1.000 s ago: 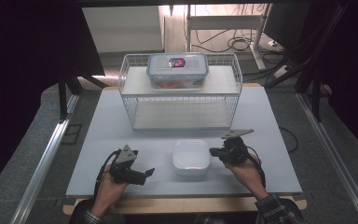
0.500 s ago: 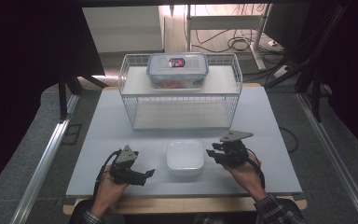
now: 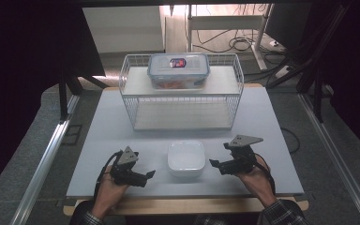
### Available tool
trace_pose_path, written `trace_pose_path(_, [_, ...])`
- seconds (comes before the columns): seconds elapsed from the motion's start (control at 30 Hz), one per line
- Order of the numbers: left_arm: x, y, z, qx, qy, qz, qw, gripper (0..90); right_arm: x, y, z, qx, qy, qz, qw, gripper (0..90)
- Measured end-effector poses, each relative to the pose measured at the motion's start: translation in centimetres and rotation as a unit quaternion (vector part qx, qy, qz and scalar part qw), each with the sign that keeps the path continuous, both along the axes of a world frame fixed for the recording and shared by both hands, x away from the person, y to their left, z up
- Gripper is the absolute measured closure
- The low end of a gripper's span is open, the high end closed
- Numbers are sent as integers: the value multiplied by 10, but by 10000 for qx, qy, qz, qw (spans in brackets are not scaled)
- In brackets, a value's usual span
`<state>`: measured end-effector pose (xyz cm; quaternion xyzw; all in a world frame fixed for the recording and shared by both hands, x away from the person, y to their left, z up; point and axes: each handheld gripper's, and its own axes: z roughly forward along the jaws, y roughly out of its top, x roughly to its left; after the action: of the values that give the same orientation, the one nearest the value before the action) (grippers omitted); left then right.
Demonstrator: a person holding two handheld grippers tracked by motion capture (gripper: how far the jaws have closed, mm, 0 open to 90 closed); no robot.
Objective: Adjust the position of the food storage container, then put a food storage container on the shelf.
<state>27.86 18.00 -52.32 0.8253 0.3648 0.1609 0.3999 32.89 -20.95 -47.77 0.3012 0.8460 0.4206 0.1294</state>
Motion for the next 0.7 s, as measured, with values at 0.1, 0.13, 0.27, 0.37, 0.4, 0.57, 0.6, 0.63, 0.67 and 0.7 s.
trace_pose_path(0.1, [0,0,0,-2,9,5,10000,39,-2,-1,-5,-73,42,15,10000,94])
trace_pose_path(0.13, [0,0,0,-9,14,4,10000,39,-2,-1,-6,-74,69,11,9999,92])
trace_pose_path(0.27, [1,0,-1,-122,74,40,9999,32,0,-4,-11,-127,153,0,9998,74])
trace_pose_path(0.37, [1,1,1,-221,104,60,9997,28,1,-6,-11,-160,151,-13,9998,54])
trace_pose_path(0.4, [1,1,2,-261,117,66,9996,28,1,-6,-10,-162,138,-11,9998,50])
trace_pose_path(0.57, [2,1,4,-340,173,107,9992,27,3,-6,-8,-70,145,-12,9999,37])
trace_pose_path(0.6, [2,1,5,-361,158,109,9992,20,3,-5,-8,-11,168,-23,9999,36])
trace_pose_path(0.63, [2,0,6,-401,161,110,9990,17,3,-4,-7,26,211,-25,9998,36])
trace_pose_path(0.67, [2,-1,8,-427,173,99,9989,17,3,-4,-6,38,210,-6,9998,34])
trace_pose_path(0.7, [3,-1,9,-427,165,107,9989,17,3,-2,-5,33,144,-6,9999,29])
